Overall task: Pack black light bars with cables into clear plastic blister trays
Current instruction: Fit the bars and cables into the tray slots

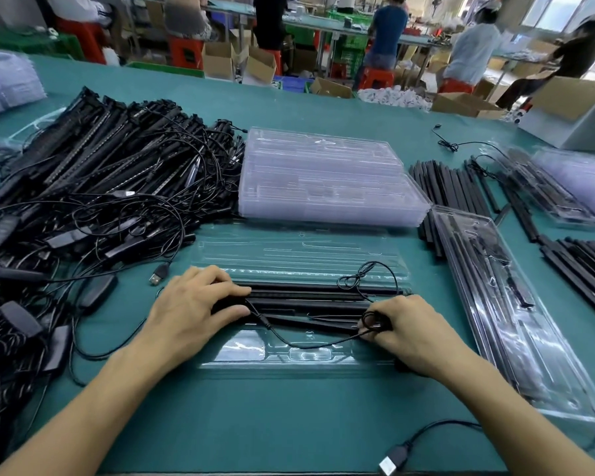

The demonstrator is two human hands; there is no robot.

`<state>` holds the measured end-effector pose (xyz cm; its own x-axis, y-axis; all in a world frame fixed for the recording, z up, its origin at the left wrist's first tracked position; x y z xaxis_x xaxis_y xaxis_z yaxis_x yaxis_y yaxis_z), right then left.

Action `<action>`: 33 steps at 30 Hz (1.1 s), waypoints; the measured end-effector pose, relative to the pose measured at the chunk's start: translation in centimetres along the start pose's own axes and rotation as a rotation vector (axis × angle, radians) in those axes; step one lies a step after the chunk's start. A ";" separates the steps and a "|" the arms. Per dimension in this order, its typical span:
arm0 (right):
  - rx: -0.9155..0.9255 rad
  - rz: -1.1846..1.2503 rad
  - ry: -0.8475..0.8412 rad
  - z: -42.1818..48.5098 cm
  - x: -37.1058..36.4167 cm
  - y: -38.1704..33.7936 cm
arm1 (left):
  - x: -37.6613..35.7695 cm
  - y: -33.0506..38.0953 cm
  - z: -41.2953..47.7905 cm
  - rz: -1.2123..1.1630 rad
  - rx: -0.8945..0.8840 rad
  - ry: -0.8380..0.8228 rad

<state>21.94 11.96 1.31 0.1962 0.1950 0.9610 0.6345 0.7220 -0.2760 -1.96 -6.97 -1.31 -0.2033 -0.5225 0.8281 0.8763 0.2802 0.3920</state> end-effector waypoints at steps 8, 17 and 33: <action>-0.214 -0.088 0.090 1.4 4.8 2.2 | -0.3 -1.2 -0.1 -0.039 -0.003 -0.020; 0.061 -0.064 0.806 1.3 9.6 0.8 | -0.1 -1.1 -0.1 -0.072 0.015 0.002; -0.041 -0.019 0.945 2.8 11.1 3.5 | -0.2 -1.2 -0.1 -0.084 0.011 0.025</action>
<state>24.25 18.51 11.06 0.6986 -0.4482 0.5578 0.6659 0.6924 -0.2778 -2.95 -7.28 -1.96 -0.2651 -0.5648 0.7815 0.8517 0.2427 0.4643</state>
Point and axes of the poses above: each hand's wrist, its own z-axis towards the middle knuckle, its own x-axis out of the back of the hand, y = z × x, the point moved 4 cm from there along z, towards the middle knuckle, and after that the axes turned 9 degrees about y, right-handed, at the moved point
